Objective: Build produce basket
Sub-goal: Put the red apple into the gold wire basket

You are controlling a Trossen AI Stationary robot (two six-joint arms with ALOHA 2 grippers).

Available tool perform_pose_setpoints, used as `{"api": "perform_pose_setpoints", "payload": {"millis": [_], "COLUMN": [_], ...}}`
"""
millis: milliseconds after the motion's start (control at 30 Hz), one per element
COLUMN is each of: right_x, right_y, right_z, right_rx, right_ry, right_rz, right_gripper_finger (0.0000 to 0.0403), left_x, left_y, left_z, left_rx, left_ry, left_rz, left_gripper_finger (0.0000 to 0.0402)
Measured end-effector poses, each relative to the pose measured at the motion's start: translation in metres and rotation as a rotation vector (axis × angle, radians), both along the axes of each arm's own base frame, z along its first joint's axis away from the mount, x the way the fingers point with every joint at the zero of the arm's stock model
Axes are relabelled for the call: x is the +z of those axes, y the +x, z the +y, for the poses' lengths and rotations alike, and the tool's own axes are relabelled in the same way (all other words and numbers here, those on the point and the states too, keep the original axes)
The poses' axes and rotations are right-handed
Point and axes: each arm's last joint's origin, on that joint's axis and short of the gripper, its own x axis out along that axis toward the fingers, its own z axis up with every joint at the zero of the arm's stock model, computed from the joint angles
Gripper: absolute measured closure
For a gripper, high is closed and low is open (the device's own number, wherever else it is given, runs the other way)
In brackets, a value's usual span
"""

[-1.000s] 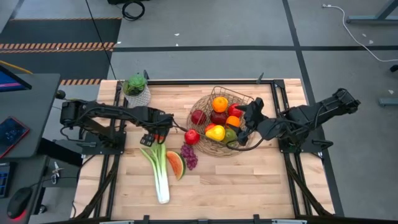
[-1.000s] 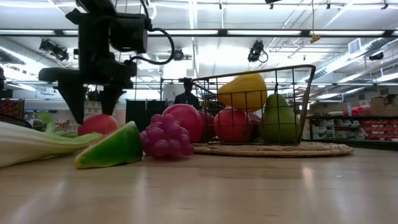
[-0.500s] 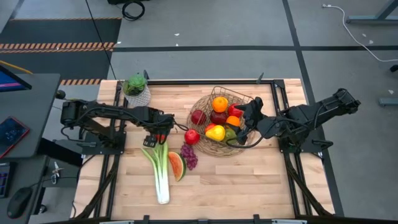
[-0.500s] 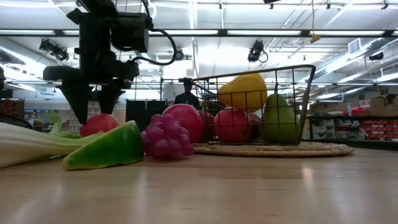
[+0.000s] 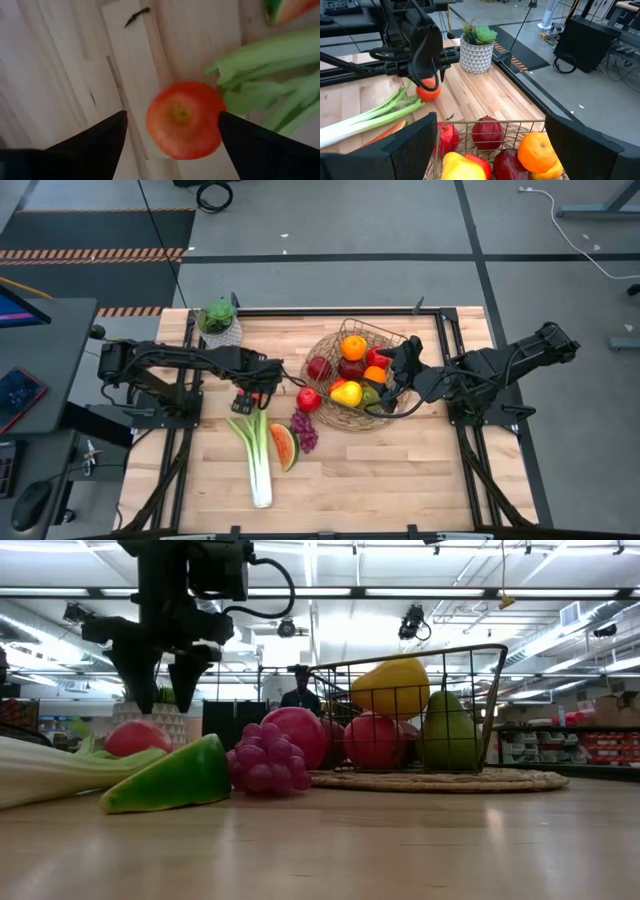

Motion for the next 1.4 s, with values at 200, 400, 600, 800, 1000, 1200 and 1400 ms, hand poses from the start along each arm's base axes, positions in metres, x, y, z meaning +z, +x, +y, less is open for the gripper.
{"api": "perform_pose_setpoints", "payload": {"millis": [200, 400, 600, 800, 1000, 1200, 1400], "right_x": [0.000, 0.000, 0.003, 0.004, 0.003, 0.001, 0.001], "right_y": [0.000, 0.000, 0.002, 0.003, 0.003, 0.005, 0.006], "right_z": [0.000, 0.000, 0.001, 0.002, 0.006, 0.008, 0.008], "right_rx": [0.001, 0.004, 0.019, 0.044, 0.057, 0.062, 0.063], "right_ry": [0.001, -0.005, -0.024, -0.005, 0.004, 0.020, 0.031], "right_rz": [-0.001, 0.000, -0.019, -0.026, -0.025, -0.023, -0.032], "right_gripper_finger": [0.0030, 0.0030, 0.0030, 0.0030, 0.0030, 0.0030, 0.0030], "left_x": [0.007, 0.011, 0.012, 0.010, -0.009, -0.024, -0.025], "left_y": [-0.003, -0.002, -0.008, -0.016, -0.027, -0.037, -0.037], "left_z": [-0.012, -0.018, -0.024, -0.046, -0.062, -0.072, -0.078], "left_rx": [-0.181, -0.037, -0.141, -0.496, -0.681, -0.758, -0.784], "left_ry": [0.050, 0.106, 0.155, 0.294, 0.331, 0.408, 0.489], "left_rz": [0.085, 0.047, 0.127, 0.262, 0.344, 0.378, 0.361], "left_gripper_finger": [0.0093, 0.0105, 0.0113, 0.0113, 0.0113, 0.0114, 0.0114]}}
